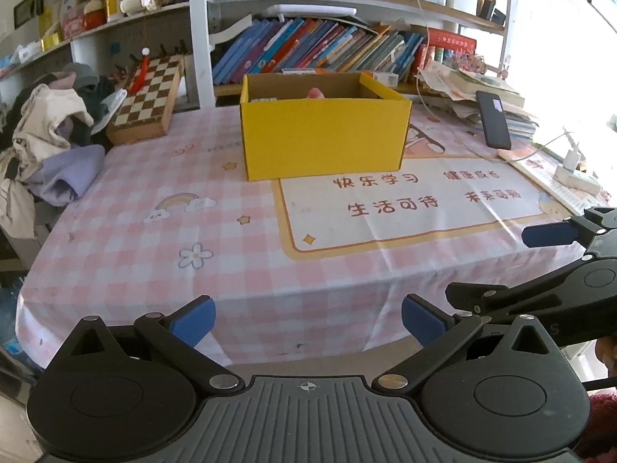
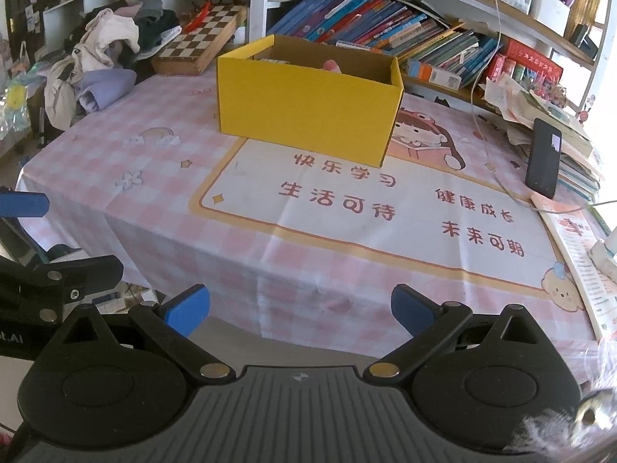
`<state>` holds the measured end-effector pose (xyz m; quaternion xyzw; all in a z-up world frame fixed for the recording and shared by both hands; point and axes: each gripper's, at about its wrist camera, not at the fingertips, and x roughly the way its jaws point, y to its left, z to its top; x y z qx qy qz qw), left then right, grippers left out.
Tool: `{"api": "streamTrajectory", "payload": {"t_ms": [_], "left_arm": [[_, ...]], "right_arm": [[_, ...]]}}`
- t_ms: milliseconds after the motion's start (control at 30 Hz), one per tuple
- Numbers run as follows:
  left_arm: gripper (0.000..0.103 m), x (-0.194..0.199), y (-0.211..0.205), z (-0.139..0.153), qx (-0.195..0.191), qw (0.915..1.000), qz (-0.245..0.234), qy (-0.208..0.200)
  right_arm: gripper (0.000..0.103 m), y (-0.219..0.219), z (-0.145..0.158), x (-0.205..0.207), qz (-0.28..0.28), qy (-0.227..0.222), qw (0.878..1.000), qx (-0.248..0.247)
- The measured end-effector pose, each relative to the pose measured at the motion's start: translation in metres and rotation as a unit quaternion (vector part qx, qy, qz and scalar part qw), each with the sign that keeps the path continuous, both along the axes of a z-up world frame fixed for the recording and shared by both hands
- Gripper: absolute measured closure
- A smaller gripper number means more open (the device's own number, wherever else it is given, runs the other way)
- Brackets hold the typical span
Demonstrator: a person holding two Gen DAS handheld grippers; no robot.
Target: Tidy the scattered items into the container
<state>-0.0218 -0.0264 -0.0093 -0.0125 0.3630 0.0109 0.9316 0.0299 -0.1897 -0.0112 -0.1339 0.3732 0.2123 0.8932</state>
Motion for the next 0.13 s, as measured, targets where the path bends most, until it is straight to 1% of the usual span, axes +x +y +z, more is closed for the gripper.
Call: {"api": "streamTrajectory", "payload": {"t_ms": [133], "left_arm": [[0.000,0.0044,-0.0008,-0.0018,0.002,1.0000,0.000,0.003]], "right_arm": [[0.002,0.0012,-0.0030,0.0060,0.000,0.007,1.000,-0.003]]}}
